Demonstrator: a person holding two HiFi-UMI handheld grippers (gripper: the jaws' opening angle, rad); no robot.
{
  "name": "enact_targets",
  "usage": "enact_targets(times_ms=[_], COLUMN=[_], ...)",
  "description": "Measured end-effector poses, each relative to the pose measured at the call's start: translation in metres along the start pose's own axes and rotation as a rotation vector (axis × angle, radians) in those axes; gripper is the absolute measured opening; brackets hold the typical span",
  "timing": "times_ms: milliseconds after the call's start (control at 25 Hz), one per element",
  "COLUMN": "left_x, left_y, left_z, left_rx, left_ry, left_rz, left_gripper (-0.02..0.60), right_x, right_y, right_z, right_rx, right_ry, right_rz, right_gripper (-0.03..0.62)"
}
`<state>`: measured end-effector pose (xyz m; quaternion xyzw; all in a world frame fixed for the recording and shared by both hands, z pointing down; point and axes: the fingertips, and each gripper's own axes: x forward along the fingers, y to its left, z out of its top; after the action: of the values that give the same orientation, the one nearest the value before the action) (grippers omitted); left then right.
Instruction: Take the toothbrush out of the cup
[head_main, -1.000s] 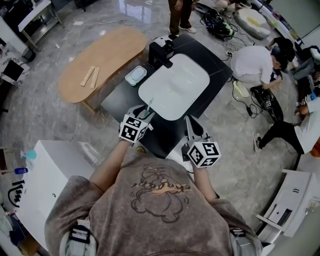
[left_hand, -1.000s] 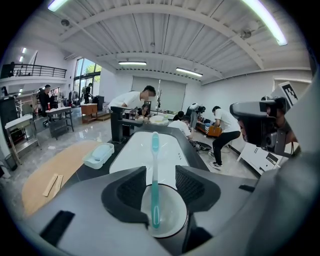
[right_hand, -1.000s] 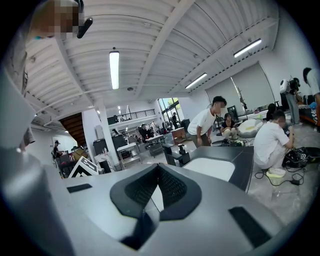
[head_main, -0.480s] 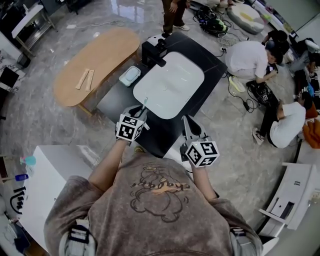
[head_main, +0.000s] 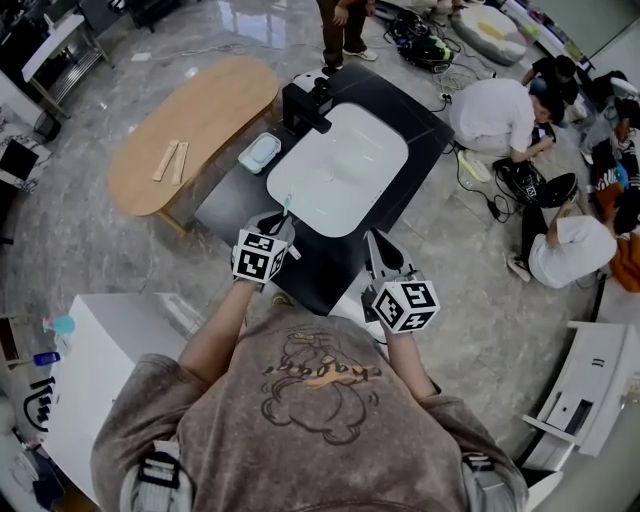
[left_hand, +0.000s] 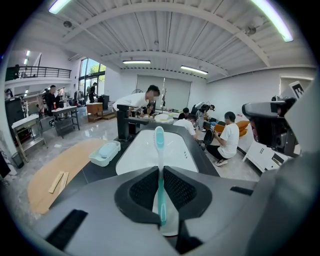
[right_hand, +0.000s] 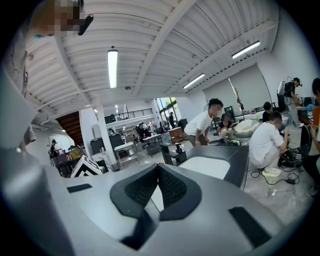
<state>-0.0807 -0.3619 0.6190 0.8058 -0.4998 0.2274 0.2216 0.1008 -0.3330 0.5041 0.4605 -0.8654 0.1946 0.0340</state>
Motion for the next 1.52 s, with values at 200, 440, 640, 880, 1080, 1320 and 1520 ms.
enact_targets(times_ms=[200, 440, 640, 880, 1080, 1320, 1520], left_x=[-0.007, -0.017, -0.029, -0.049, -0.069, -0.096, -0.116], left_y=[0.002, 0.001, -0.003, -0.008, -0.013, -0.019, -0.017], left_z=[0.008, 0.021, 0.042, 0.072, 0.098, 0.123, 0.13], left_rx=[0.004, 0.006, 0.017, 0.033, 0.022, -0.026, -0.08], left_ry=[-0.025, -0.068, -0.114, -0.191, -0.27, -0.367, -0.419], left_rz=[0.009, 0.013, 0.003, -0.019, -0.034, -0.062, -0.088], left_gripper=[0.049, 0.049, 0.049, 0.049, 0.049, 0.049, 0.049], right_x=[0.0, -0.001, 0.0, 0.003, 0.004, 0.006, 0.008], right_y=[0.004, 0.008, 0.01, 0.017, 0.021, 0.021, 0.022], right_z=[0.0, -0.005, -0.004, -0.007, -0.008, -0.004, 0.002], right_rx=[0.001, 0.0, -0.001, -0.006, -0.008, -0.016, -0.029], right_ry=[0.003, 0.007, 0.007, 0.004, 0.003, -0.002, -0.007], right_rz=[0.003, 0.012, 0.018, 0.034, 0.042, 0.044, 0.044], right_gripper=[0.004, 0.004, 0.004, 0.004, 0.005, 0.004, 0.003])
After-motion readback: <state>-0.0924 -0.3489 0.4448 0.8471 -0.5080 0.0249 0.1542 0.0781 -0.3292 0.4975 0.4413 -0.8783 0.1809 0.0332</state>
